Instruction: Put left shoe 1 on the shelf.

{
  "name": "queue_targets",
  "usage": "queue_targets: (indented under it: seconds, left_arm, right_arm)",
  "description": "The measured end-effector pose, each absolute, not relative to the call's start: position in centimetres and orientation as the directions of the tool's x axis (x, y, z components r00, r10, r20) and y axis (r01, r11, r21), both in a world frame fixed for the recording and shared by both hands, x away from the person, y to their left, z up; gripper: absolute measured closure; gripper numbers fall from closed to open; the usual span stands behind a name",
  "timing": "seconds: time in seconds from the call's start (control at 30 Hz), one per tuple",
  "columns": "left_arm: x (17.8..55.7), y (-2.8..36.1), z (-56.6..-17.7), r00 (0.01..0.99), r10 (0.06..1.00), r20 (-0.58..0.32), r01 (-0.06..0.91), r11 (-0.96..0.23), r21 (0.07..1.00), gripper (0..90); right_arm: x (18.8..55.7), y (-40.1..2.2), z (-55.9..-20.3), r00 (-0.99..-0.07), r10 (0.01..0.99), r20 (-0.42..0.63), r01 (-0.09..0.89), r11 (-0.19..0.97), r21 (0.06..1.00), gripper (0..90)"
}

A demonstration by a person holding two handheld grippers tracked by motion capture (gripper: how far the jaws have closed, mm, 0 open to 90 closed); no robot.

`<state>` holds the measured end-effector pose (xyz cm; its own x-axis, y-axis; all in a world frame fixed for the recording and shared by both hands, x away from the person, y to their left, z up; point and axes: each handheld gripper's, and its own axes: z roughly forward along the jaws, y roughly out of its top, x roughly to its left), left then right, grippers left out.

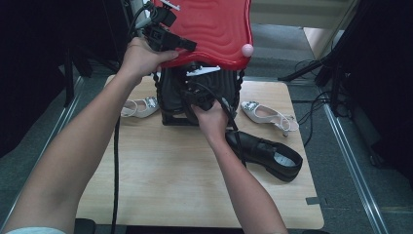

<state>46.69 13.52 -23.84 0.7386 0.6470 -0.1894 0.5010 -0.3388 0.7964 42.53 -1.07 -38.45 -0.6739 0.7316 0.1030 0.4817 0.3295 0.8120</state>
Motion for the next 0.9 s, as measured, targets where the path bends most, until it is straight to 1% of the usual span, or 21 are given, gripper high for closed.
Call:
queue_targets:
  seconds: [0.07,0.17,0.27,0.3,0.4,0.53,0.7,0.8,0.9]
  left_arm:
    - [46.7,13.5,-23.8,0.738,0.648,-0.188,0.501,-0.34,0.796,90.0]
    - [46.7,13.5,-23.8,0.737,0.649,-0.187,0.502,-0.34,0.795,90.0]
    - [46.7,13.5,-23.8,0.736,0.65,-0.19,0.503,-0.336,0.796,90.0]
    - [46.7,13.5,-23.9,0.731,0.653,-0.199,0.508,-0.325,0.798,90.0]
    - [46.7,13.5,-23.9,0.731,0.652,-0.201,0.508,-0.324,0.798,90.0]
    - [46.7,13.5,-23.9,0.733,0.653,-0.191,0.504,-0.332,0.797,90.0]
    - [46.7,13.4,-23.8,0.729,0.658,-0.188,0.505,-0.332,0.797,90.0]
    - [46.6,13.3,-23.8,0.725,0.664,-0.183,0.506,-0.334,0.795,90.0]
    - [46.6,13.3,-23.8,0.723,0.666,-0.183,0.508,-0.333,0.795,90.0]
  right_arm:
    - [42.5,-0.7,-38.6,-0.671,0.734,0.109,0.492,0.331,0.805,82.6]
    - [42.7,-0.3,-38.6,-0.659,0.738,0.147,0.524,0.31,0.793,78.1]
    - [42.6,-0.1,-38.6,-0.661,0.735,0.151,0.521,0.305,0.797,75.6]
    - [42.6,0.0,-38.7,-0.664,0.73,0.159,0.518,0.296,0.802,71.9]
    - [42.7,0.0,-38.7,-0.662,0.731,0.166,0.523,0.292,0.801,71.9]
    - [42.7,-0.3,-38.5,-0.664,0.719,0.205,0.537,0.268,0.8,69.8]
    - [42.5,-0.9,-38.1,-0.672,0.713,0.199,0.535,0.283,0.796,69.6]
    - [41.9,-1.3,-37.7,-0.693,0.699,0.178,0.519,0.311,0.796,68.1]
    - [40.8,-1.8,-37.0,-0.712,0.677,0.187,0.508,0.313,0.803,71.0]
